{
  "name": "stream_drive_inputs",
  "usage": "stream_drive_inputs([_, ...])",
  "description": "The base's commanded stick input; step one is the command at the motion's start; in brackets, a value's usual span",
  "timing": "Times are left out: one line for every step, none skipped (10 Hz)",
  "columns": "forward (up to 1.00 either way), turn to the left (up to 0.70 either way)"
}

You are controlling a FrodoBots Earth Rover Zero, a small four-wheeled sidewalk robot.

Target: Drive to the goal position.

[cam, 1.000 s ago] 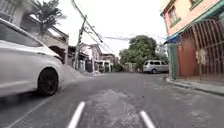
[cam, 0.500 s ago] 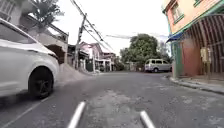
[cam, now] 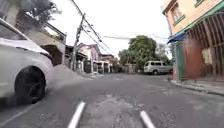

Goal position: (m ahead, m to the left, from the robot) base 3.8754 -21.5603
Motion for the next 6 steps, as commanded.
stream_drive_inputs([0.70,0.00])
stream_drive_inputs([0.70,0.00])
stream_drive_inputs([0.70,0.00])
stream_drive_inputs([0.70,0.00])
stream_drive_inputs([0.70,0.00])
stream_drive_inputs([0.70,0.00])
